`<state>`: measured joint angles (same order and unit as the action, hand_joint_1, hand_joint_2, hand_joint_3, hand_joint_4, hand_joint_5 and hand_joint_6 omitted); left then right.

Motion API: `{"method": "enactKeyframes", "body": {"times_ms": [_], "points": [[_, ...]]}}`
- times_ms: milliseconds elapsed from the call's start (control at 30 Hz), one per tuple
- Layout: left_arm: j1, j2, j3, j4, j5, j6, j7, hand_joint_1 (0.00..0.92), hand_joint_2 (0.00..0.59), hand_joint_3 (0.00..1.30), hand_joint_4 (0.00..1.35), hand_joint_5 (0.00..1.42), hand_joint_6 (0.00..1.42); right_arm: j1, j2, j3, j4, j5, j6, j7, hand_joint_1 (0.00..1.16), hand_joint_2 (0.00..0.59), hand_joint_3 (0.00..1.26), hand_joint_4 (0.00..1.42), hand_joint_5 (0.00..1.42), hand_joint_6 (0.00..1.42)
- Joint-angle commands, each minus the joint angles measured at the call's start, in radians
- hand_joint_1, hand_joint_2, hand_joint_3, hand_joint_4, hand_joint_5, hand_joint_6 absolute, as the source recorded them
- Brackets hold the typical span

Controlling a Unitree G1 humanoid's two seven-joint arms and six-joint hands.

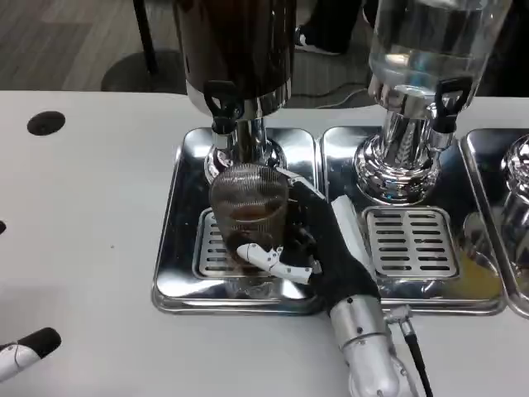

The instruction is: Grasp the cup under the faucet to collect the drink, then remove the cup.

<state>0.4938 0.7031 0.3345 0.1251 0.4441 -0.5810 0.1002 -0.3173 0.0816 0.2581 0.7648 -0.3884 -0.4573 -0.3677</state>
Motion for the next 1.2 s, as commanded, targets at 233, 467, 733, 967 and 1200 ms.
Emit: {"method": "enactKeyframes", "body": {"times_ms": [233,467,733,967,1200], "points": [[-0.008,-0.003,-0.013,0.000,0.014,0.008,-0.008,0.000,0.034,0.00,0.00,0.00,0.00,0.041,-0.002,0.014,-0.139,-0.005,0.033,0.014,0.86,0.206,0.29,0.32,0.36,0.35],[-0.014,-0.007,-0.022,-0.004,0.018,0.009,-0.008,0.000,0.034,0.00,0.00,0.00,0.00,0.064,-0.013,0.015,-0.195,-0.002,0.056,0.023,0.86,0.207,0.29,0.32,0.37,0.36],[-0.012,-0.005,-0.025,-0.013,0.017,0.014,-0.008,0.000,0.034,0.00,0.00,0.00,0.00,0.097,-0.023,0.006,-0.233,0.010,0.058,0.033,0.85,0.207,0.29,0.33,0.37,0.36],[-0.015,-0.006,-0.030,-0.025,0.021,0.022,-0.010,0.000,0.033,0.00,0.00,0.00,0.00,0.143,-0.036,-0.016,-0.275,0.036,0.044,0.054,0.85,0.207,0.29,0.33,0.37,0.37],[-0.012,-0.005,-0.039,-0.039,0.025,0.034,-0.008,0.000,0.033,0.00,0.00,0.00,0.00,0.188,-0.050,-0.027,-0.325,0.039,0.041,0.067,0.85,0.207,0.29,0.33,0.37,0.37]]}}
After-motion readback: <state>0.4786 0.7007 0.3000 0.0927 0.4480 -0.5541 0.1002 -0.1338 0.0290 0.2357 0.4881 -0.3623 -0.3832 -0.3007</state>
